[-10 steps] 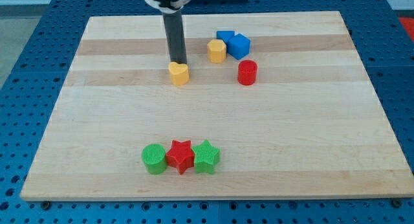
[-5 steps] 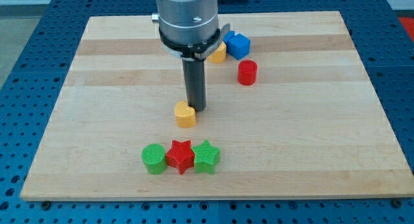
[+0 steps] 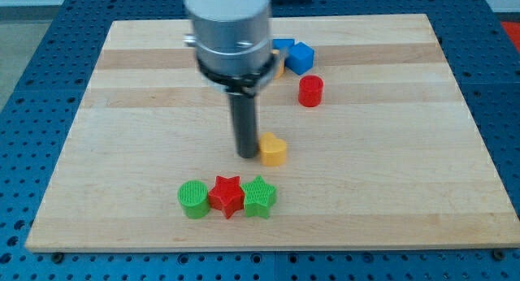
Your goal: Place yellow heart to the right of the green star
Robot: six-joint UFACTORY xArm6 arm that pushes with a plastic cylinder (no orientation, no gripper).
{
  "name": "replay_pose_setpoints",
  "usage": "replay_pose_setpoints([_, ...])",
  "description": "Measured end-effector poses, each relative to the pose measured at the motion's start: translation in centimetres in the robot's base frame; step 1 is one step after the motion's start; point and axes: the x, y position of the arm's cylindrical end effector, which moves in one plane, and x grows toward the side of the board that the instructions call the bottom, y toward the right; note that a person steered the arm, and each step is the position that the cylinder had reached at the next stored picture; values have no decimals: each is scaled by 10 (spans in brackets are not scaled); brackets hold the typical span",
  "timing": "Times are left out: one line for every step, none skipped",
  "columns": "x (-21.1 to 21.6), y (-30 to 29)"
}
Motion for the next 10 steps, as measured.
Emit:
replay_pose_setpoints([-3,13])
replay_pose_setpoints([-36,22])
replay_pose_setpoints([-31,52])
replay_pose_setpoints([10,56])
replay_pose_setpoints([43,56])
replay_pose_setpoints([39,75])
replay_pose_setpoints([18,87])
replay_pose_setpoints([-6,73])
replay_pose_setpoints([-6,40])
replay_pose_setpoints([5,28])
